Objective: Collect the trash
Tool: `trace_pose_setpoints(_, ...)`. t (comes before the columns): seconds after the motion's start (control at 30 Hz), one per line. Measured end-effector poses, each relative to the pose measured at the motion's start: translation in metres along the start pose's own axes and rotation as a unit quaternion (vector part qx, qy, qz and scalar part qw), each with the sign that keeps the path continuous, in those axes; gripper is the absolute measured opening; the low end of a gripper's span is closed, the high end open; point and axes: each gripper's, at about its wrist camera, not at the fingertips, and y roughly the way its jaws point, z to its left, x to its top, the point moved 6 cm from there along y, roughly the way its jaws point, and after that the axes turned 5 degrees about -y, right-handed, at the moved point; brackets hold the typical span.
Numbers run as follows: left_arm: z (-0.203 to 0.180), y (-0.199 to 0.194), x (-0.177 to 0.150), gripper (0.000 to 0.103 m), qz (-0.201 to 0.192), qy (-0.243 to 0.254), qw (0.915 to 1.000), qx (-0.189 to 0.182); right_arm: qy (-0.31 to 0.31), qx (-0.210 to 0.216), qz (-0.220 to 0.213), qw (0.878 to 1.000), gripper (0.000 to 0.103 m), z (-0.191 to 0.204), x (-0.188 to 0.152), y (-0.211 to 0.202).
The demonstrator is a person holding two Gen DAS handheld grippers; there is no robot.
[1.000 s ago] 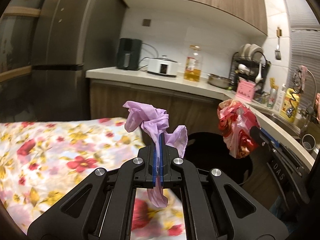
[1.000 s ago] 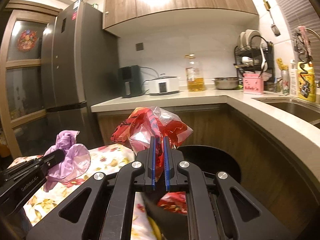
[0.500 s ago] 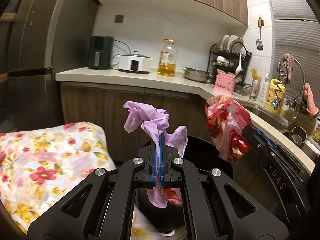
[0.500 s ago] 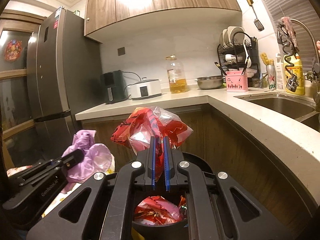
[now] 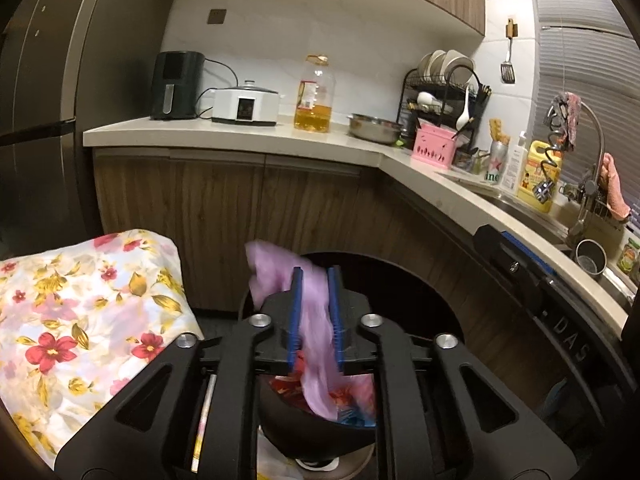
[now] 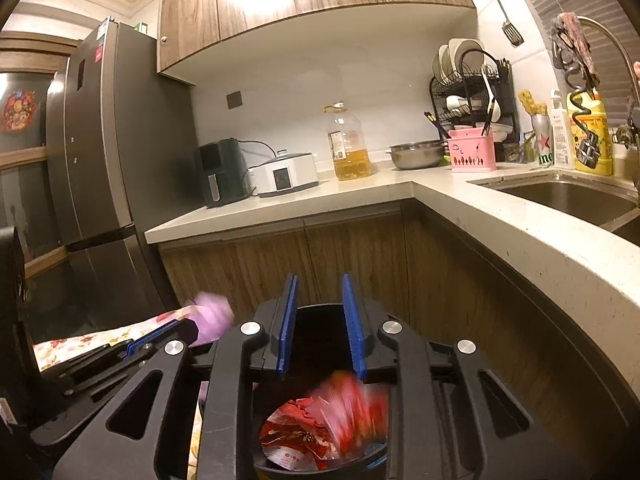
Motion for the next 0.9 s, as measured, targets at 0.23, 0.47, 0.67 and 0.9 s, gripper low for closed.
trace_pose_setpoints(0.23,0.016,-0.014,-0.002,0.057,-0.009,-0.015,0.9995,0.026,-0.003,-0.007,0.007,1.0,0.063,0.003,-0.004,-0.005)
trace_pose_setpoints(0.47,0.049,-0.057,-0.009,0.079,-0.03,-0.007,0.9929,0.115,-0.012,-0.007,0.015,1.0,0.088,0.021,-0.009,-0.019)
trace_pose_setpoints(0.67,0.076,-0.105,-0.017,0.091,-0.043,-0.012,0.9834,0.176,-0.028,0.0,0.02,0.999,0.097,0.042,-0.013,-0.034)
trace_pose_setpoints(0.9,0.1,-0.159,-0.026,0.097,-0.05,-0.022,0.9738,0.221,-0.049,0.0,0.032,0.998,0.097,0.066,-0.018,-0.057)
